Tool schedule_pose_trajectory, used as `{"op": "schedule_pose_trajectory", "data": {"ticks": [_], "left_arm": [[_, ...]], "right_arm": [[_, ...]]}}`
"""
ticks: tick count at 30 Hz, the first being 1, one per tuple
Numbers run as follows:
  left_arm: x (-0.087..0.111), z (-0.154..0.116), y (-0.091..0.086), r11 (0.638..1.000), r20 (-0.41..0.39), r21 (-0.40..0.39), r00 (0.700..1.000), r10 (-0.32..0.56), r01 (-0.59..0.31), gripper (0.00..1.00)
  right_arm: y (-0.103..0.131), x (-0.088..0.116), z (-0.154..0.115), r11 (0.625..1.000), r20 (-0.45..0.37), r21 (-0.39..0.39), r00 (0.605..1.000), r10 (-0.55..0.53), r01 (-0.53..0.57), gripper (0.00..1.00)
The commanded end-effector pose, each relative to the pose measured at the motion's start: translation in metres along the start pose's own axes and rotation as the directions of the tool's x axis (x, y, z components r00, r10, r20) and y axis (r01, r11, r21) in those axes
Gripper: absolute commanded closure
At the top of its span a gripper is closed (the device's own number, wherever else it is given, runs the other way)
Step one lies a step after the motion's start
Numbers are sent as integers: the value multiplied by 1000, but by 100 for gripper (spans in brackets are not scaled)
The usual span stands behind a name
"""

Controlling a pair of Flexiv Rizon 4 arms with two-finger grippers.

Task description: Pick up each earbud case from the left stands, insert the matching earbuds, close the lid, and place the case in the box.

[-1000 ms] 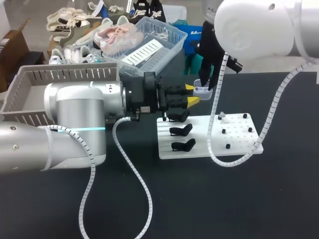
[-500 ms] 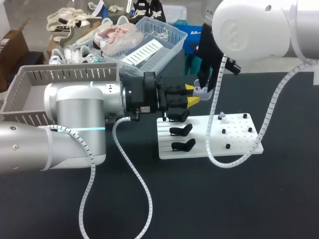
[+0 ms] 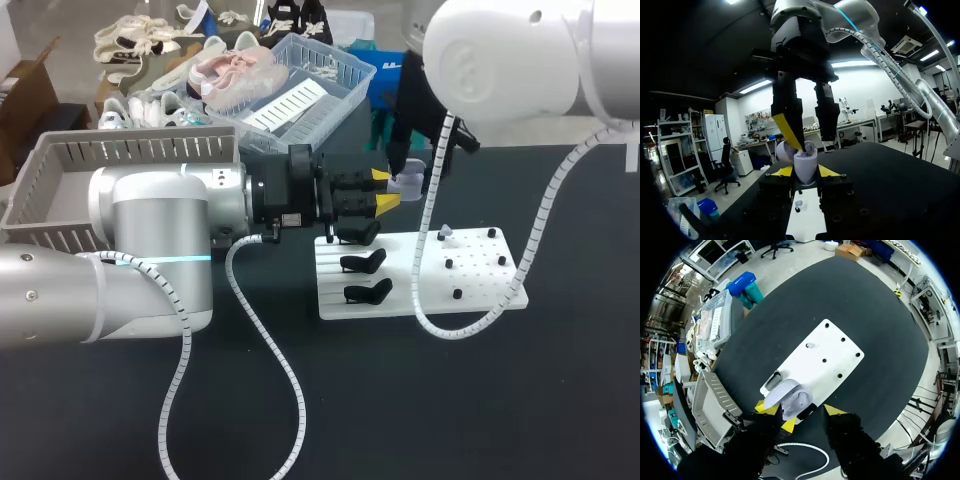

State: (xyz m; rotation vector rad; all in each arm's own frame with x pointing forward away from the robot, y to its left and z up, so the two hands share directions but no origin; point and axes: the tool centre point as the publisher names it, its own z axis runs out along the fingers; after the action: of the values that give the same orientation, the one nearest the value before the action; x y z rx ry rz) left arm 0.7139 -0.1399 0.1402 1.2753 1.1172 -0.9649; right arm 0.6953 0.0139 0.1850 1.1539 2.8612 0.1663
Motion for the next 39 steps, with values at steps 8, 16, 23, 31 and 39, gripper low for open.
{"op": "schedule_pose_trajectory", "data": {"ticks": [8,16,23,31,39], "left_arm": [[0,0,-1,1000,1,-3,1000,1,-1,100],[0,0,-1,1000,1,-3,1000,1,-1,100],[0,0,-1,1000,1,-3,1000,1,-1,100],[0,0,-1,1000,1,-3,1000,1,-1,100],[0,0,-1,1000,1,-3,1000,1,-1,100]], "right_arm": [[-46,17,-9,999,74,-27,997,-39,41,0],[-74,12,-2,972,88,-41,970,-227,231,0],[-95,4,6,927,174,-4,913,-368,375,0],[-102,-17,28,820,179,47,802,-569,571,0],[-96,-46,65,785,98,48,780,-619,617,7]]}}
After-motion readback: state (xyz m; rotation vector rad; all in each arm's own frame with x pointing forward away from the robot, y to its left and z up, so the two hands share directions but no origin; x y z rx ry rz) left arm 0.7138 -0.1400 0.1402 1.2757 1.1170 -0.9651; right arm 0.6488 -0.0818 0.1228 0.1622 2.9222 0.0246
